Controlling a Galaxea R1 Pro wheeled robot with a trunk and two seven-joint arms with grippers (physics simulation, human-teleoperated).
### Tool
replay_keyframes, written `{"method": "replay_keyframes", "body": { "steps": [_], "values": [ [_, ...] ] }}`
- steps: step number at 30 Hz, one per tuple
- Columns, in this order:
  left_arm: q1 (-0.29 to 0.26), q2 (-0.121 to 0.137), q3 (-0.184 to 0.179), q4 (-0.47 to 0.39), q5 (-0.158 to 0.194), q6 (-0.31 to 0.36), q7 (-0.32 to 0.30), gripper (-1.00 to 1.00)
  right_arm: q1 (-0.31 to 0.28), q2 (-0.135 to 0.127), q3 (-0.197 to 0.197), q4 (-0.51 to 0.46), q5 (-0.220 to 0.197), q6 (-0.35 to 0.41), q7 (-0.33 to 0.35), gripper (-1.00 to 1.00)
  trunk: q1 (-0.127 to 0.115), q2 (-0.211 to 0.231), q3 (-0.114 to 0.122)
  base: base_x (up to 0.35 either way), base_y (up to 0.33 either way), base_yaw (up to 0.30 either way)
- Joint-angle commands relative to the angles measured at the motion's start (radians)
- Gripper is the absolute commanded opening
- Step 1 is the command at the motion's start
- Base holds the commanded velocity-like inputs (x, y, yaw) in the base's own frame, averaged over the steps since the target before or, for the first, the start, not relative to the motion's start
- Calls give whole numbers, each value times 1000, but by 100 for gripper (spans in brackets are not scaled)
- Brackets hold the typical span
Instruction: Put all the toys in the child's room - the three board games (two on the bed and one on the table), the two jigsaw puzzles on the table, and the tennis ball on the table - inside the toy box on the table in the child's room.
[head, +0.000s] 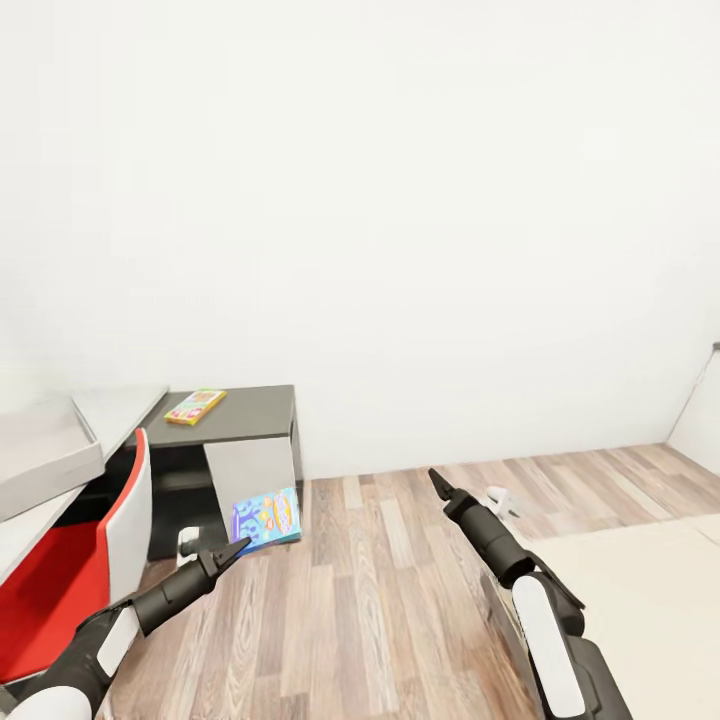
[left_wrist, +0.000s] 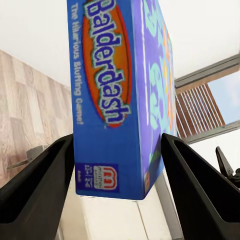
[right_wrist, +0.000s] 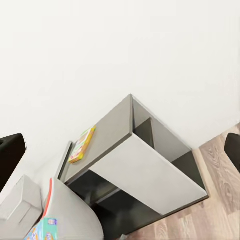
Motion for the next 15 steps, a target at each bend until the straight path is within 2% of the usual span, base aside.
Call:
{"method": "replay_keyframes", "body": {
  "steps": [1, 12, 15],
  "values": [
    [-1, 0, 2, 1, 3, 9, -2, -100, -1, 1, -3, -1, -6, 8, 3, 100, 1, -2, -1, 2, 0, 236],
    [-1, 0, 4, 1, 3, 7, -4, -100, -1, 7, -4, -1, -4, 7, 4, 100, 1, -2, 11, 0, 0, 236],
    [-1, 0, 3, 1, 3, 7, -4, -100, -1, 7, -2, -1, -5, 8, 4, 100, 1, -2, 12, 0, 0, 138]
  ]
}}
